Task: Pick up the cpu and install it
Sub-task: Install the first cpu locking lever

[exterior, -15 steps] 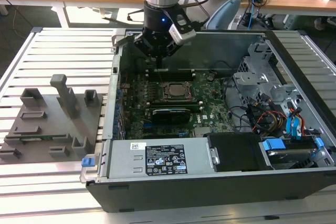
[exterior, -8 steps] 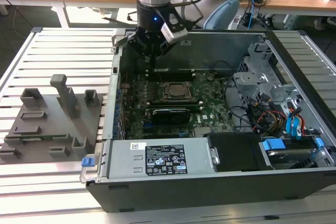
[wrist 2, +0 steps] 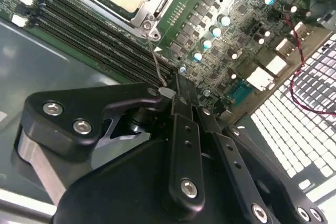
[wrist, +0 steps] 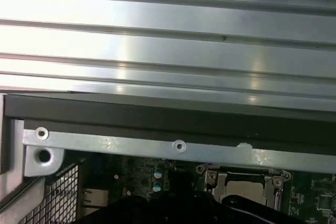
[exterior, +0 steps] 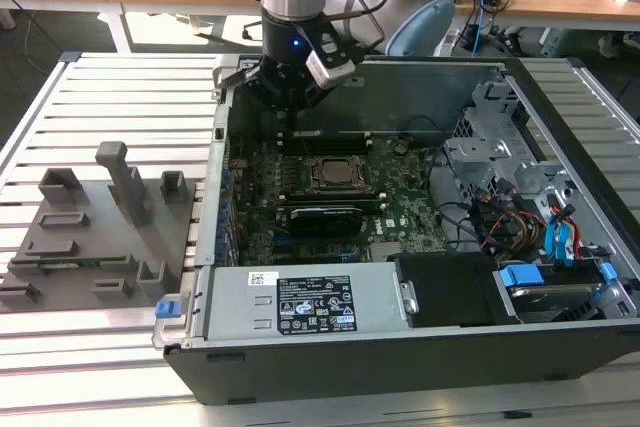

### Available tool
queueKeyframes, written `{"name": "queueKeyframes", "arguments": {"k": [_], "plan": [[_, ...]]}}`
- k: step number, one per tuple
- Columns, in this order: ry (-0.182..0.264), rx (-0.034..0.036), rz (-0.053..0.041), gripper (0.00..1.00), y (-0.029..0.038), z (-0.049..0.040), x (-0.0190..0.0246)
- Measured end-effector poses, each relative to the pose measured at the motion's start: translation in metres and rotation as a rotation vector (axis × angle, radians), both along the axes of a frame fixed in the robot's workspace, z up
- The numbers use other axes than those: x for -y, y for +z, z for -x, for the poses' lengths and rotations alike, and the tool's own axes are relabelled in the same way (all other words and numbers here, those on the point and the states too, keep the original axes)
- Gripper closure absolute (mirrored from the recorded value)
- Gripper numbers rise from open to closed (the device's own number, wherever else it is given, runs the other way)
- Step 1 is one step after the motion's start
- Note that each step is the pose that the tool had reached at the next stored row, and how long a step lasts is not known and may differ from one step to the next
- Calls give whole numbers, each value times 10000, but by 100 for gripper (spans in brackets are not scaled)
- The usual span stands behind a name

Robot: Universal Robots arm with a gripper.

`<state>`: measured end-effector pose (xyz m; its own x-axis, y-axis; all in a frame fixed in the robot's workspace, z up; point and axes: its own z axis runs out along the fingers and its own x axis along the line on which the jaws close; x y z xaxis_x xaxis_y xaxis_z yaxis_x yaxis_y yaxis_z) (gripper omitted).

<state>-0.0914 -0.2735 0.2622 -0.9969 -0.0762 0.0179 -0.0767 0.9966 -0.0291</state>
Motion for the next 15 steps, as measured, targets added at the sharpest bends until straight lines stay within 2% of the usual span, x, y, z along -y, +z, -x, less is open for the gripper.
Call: {"name": "queueKeyframes", "arguments": {"k": [10, 15], "plan": [[0, -4, 4, 89, -1, -180, 0], [0, -5, 4, 89, -2, -232, 0]]}}
